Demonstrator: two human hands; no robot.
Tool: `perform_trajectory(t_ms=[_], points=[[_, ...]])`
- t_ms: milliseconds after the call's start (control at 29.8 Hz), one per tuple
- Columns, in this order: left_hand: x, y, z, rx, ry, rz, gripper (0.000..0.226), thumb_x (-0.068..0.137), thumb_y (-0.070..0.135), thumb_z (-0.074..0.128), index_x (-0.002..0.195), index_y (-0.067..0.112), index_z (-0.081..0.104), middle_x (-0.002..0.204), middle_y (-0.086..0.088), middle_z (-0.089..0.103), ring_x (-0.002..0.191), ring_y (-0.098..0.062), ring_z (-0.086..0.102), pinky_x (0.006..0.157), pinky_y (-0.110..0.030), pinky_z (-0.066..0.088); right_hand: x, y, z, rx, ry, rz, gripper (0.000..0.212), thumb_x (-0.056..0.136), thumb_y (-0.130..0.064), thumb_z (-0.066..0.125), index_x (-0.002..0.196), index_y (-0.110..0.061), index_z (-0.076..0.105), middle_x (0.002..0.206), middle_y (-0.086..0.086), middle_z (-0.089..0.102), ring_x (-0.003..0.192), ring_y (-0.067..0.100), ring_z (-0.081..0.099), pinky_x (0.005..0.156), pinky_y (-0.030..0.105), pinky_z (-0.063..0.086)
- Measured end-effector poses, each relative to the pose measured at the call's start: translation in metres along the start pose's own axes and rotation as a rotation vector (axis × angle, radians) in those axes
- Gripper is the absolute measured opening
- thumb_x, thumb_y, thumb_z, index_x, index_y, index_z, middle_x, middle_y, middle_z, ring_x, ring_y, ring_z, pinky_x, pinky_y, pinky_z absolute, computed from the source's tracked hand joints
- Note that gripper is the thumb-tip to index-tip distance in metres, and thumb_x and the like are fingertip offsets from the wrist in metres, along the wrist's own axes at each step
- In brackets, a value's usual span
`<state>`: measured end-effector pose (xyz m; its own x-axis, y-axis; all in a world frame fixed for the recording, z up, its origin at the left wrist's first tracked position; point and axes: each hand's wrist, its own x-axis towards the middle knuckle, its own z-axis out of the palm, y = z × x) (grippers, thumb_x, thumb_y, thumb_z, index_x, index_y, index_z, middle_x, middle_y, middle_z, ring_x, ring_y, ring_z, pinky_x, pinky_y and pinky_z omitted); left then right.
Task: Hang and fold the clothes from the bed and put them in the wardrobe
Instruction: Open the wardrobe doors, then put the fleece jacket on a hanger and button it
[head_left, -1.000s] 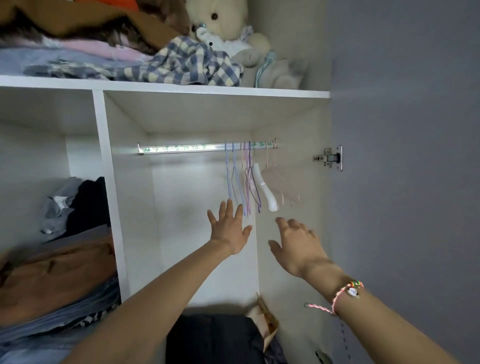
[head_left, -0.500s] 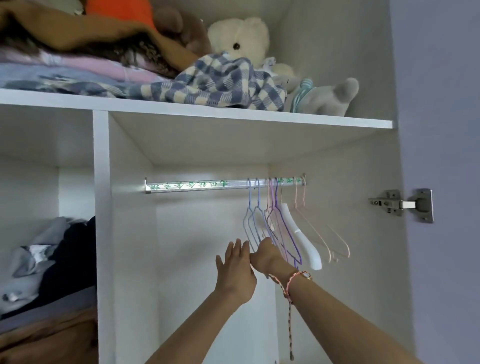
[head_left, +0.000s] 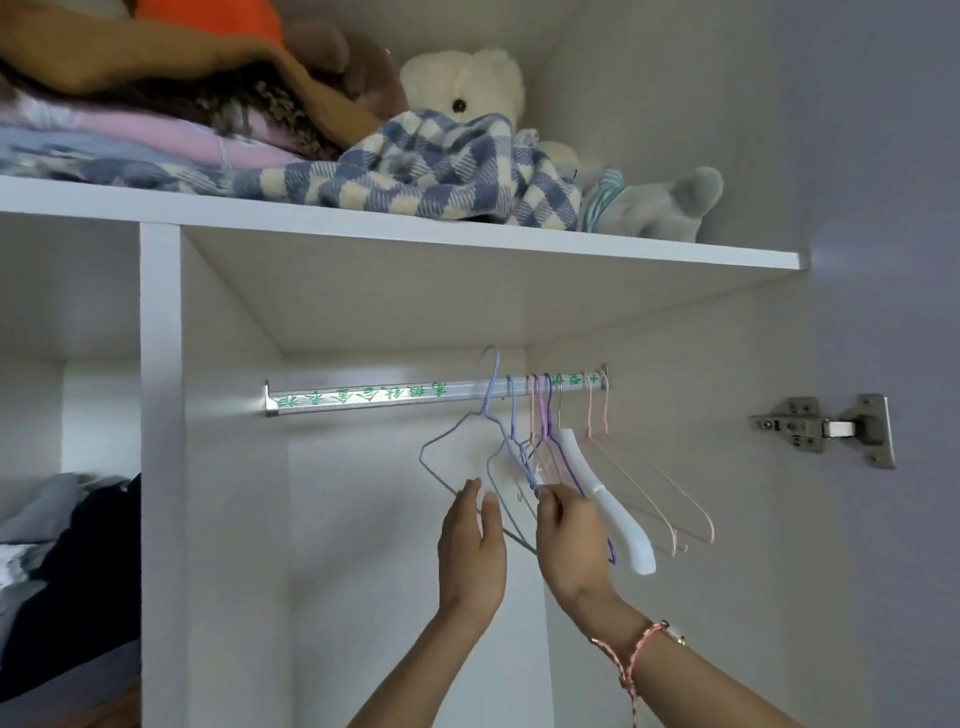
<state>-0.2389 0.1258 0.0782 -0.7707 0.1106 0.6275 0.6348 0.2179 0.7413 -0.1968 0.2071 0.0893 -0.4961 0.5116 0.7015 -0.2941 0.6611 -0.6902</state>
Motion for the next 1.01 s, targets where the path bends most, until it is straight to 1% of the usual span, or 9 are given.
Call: perform_trajectory(t_ms=[168,269,302,369,470,604,739,873,1007], points=[[0.018,0.012,0.012,0.236,0.005,0.087,0.059,0.100,0.037,0.030,0.149,0.014,0.008,0.158,0.000,0.005,0.145,-0.012,-0.002,0.117,-0.031,-0.004,-0.019,0.007,-0.068,0.058,-0.050,0.024,0.033,0.089,-0.004,0.054,0.055,-0.003,0.052,0.046,-0.006,0.031,0.046,0.009,0.028,0.047,0.022,0.025],[0.015,0.026,0.020,0.294,-0.052,0.133,0.057,0.099,0.038,0.031,0.148,0.012,0.017,0.156,-0.003,0.016,0.145,-0.016,0.006,0.115,-0.031,-0.002,-0.042,0.006,-0.139,0.034,-0.096,0.097,0.024,0.088,-0.011,0.062,0.065,-0.007,0.068,0.042,-0.009,0.034,0.041,0.007,0.027,0.043,0.014,0.023],[0.016,0.027,0.019,0.276,-0.105,0.170,0.049,0.100,0.036,0.032,0.143,0.013,0.033,0.149,-0.005,0.034,0.142,-0.019,0.021,0.113,-0.030,0.009,-0.047,0.007,-0.156,0.066,-0.127,0.128,0.020,0.088,-0.010,0.062,0.071,-0.005,0.071,0.040,-0.010,0.034,0.039,0.006,0.028,0.041,0.012,0.023],[-0.002,0.037,0.026,0.152,-0.311,0.213,0.028,0.100,0.032,0.037,0.103,0.017,0.060,0.100,-0.003,0.066,0.106,-0.028,0.056,0.091,-0.033,0.037,-0.069,0.004,-0.204,0.052,-0.158,0.199,0.016,0.088,-0.009,0.061,0.080,-0.003,0.073,0.035,-0.011,0.034,0.034,0.005,0.028,0.038,0.009,0.023],[-0.066,0.061,0.045,0.012,-0.490,0.248,0.033,0.098,0.024,0.047,0.067,0.028,0.056,0.061,0.000,0.056,0.064,-0.019,0.056,0.071,-0.031,0.044,-0.112,0.010,-0.285,-0.069,-0.172,0.304,0.017,0.089,-0.011,0.060,0.082,-0.006,0.074,0.039,-0.011,0.033,0.037,0.005,0.025,0.038,0.011,0.023],[-0.140,0.090,0.060,-0.171,-0.618,0.195,0.032,0.082,0.044,0.051,0.055,0.033,0.063,0.052,0.000,0.049,0.047,-0.007,0.043,0.054,-0.024,0.035,-0.152,0.010,-0.346,-0.380,-0.328,0.347,0.020,0.093,-0.018,0.056,0.077,-0.018,0.068,0.050,-0.007,0.046,0.042,0.005,0.040,0.046,0.014,0.036],[-0.260,0.137,0.092,-0.319,-0.944,0.210,0.043,0.091,0.029,0.055,0.049,0.025,0.057,0.040,0.008,0.040,0.041,-0.005,0.033,0.047,-0.019,0.029,-0.221,-0.008,-0.391,-0.583,-0.393,0.369,0.019,0.093,-0.026,0.054,0.083,-0.015,0.066,0.059,-0.009,0.055,0.041,0.000,0.046,0.046,0.011,0.036],[-0.375,0.189,0.123,-0.403,-1.252,0.235,0.044,0.095,0.028,0.049,0.053,0.018,0.057,0.039,0.006,0.046,0.040,-0.006,0.038,0.047,-0.016,0.032,-0.301,-0.017,-0.448,-0.726,-0.278,0.436,0.022,0.094,-0.024,0.052,0.084,-0.011,0.067,0.067,-0.002,0.059,0.057,0.009,0.051,0.055,0.018,0.038],[-0.477,0.239,0.151,-0.471,-1.589,0.236,0.040,0.096,0.029,0.047,0.060,0.014,0.059,0.040,0.006,0.048,0.037,-0.005,0.039,0.041,-0.014,0.030,-0.392,-0.029,-0.529,-0.756,-0.073,0.692,0.019,0.092,-0.020,0.055,0.090,-0.008,0.070,0.068,-0.002,0.057,0.063,0.013,0.053,0.062,0.026,0.044]])
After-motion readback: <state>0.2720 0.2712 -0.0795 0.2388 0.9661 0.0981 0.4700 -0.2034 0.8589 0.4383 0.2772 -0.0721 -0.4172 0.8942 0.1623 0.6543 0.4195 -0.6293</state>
